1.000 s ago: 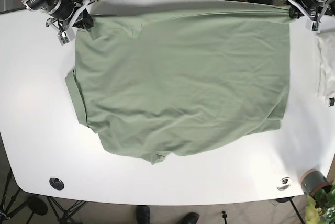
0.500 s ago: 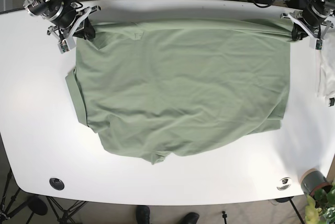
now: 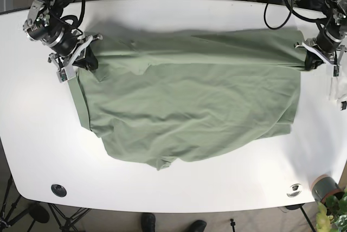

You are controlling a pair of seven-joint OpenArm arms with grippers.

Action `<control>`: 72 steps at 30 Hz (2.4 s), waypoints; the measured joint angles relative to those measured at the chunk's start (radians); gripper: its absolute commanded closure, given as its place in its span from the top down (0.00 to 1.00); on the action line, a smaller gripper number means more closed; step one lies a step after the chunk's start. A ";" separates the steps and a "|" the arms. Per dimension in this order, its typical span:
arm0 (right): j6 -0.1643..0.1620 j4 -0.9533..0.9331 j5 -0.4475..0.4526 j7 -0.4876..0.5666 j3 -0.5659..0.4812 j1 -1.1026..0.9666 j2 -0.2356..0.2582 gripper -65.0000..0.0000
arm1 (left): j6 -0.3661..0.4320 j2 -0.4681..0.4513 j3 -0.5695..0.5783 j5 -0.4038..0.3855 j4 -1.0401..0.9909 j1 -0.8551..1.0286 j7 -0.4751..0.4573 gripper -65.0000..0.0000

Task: Fold the T-shirt properly
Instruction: 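Lay the shirt flat and drag it toward the robot with both grippers, then shift both grippers along the held shirt edge toward its corners, then open both grippers and release the green shirt edge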

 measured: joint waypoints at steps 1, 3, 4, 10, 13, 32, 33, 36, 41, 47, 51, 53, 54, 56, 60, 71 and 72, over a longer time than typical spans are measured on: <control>0.000 -0.024 -0.003 -0.002 -0.001 0.020 0.000 0.00 | 0.000 -0.015 0.010 -0.005 -0.013 -0.009 -0.002 0.00; 0.000 -0.056 -0.002 -0.002 -0.001 0.047 0.000 0.00 | 0.001 -0.027 0.033 -0.004 -0.026 -0.032 -0.003 0.00; 0.000 -0.081 -0.003 -0.003 -0.002 0.066 0.002 0.00 | 0.005 -0.032 0.050 0.007 -0.036 -0.048 -0.002 0.00; -0.001 -0.170 -0.005 -0.002 -0.002 0.164 0.002 0.00 | 0.001 -0.056 0.126 -0.006 -0.089 -0.137 -0.006 0.00; -0.001 -0.218 -0.007 -0.002 -0.006 0.205 0.002 0.00 | 0.002 -0.082 0.162 0.045 -0.138 -0.175 -0.006 0.00; -0.005 -0.486 -0.010 0.085 -0.083 0.349 0.035 0.00 | -0.003 -0.101 0.190 0.176 -0.364 -0.361 0.000 0.00; -0.005 -0.490 -0.010 0.085 -0.083 0.353 0.035 0.00 | -0.003 -0.101 0.197 0.175 -0.365 -0.367 -0.001 0.00; -0.005 -0.495 -0.010 0.085 -0.083 0.365 0.035 0.07 | -0.002 -0.106 0.238 0.176 -0.365 -0.377 -0.001 0.00; -0.006 -0.494 -0.009 0.089 -0.083 0.384 0.037 0.61 | 0.001 -0.103 0.299 0.175 -0.367 -0.394 -0.004 0.36; -0.005 -0.415 -0.010 0.087 -0.082 0.350 0.081 0.78 | 0.005 -0.106 0.304 0.176 -0.367 -0.404 -0.004 0.62; -0.005 -0.317 -0.010 0.088 -0.080 0.285 0.111 0.78 | 0.003 -0.106 0.304 0.175 -0.367 -0.398 -0.003 0.62; -0.005 -0.267 -0.008 0.088 -0.076 0.237 0.122 0.78 | 0.004 -0.109 0.303 0.175 -0.355 -0.383 -0.003 0.62; -0.005 -0.248 -0.008 0.088 -0.076 0.219 0.124 0.78 | 0.003 -0.114 0.303 0.175 -0.342 -0.369 -0.003 0.62; -0.005 -0.193 -0.009 0.088 -0.076 0.159 0.138 0.78 | -0.003 -0.138 0.292 0.161 -0.295 -0.322 -0.013 0.62; -0.049 -0.143 -0.008 0.100 -0.076 0.085 0.150 0.78 | 0.002 -0.145 0.272 0.177 -0.231 -0.253 -0.001 0.62; -0.069 -0.134 -0.009 0.157 -0.075 -0.020 0.112 0.78 | 0.001 -0.119 0.252 0.175 -0.123 -0.013 -0.317 0.62; -0.068 -0.142 -0.008 0.161 -0.077 -0.020 0.104 0.78 | -0.001 -0.114 0.253 0.175 -0.127 0.005 -0.348 0.62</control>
